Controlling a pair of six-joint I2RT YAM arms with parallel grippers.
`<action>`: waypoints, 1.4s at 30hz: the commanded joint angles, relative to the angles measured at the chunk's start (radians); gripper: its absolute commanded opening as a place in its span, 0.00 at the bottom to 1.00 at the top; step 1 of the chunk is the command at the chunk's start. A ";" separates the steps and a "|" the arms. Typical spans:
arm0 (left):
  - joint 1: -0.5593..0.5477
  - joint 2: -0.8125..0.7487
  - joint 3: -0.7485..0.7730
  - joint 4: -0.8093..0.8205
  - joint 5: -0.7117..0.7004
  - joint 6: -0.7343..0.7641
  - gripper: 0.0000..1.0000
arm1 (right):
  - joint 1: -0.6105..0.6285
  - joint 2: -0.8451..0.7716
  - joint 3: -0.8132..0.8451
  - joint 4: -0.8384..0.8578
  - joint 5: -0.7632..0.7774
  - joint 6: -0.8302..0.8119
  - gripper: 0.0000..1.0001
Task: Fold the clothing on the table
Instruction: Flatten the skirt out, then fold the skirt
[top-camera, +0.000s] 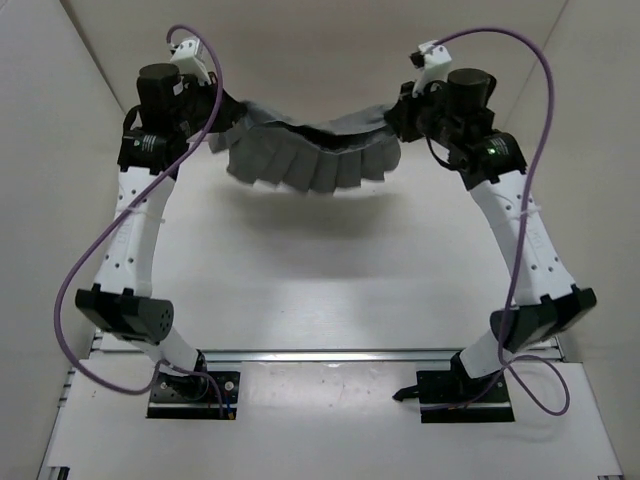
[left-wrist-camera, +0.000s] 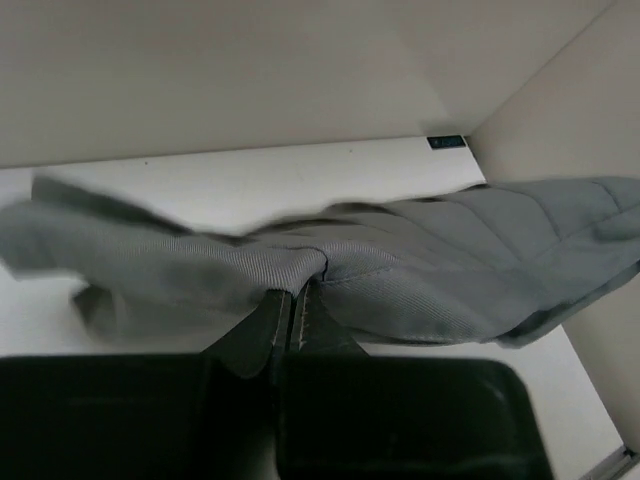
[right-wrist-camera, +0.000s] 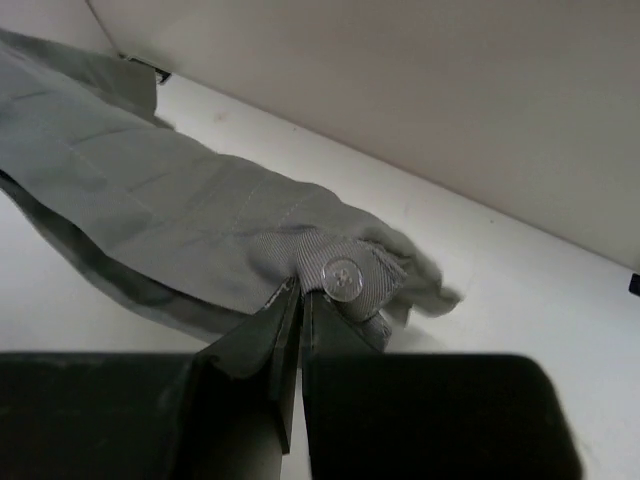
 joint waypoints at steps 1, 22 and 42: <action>-0.011 -0.165 -0.215 0.058 -0.007 0.018 0.00 | -0.031 -0.124 -0.163 0.082 -0.005 -0.002 0.00; -0.147 -0.492 -1.510 0.386 0.022 -0.155 0.64 | 0.029 -0.518 -1.370 0.266 -0.074 0.305 0.33; -0.361 -0.318 -1.453 0.412 -0.162 -0.095 0.64 | 0.053 -0.445 -1.336 0.140 0.135 -0.118 0.64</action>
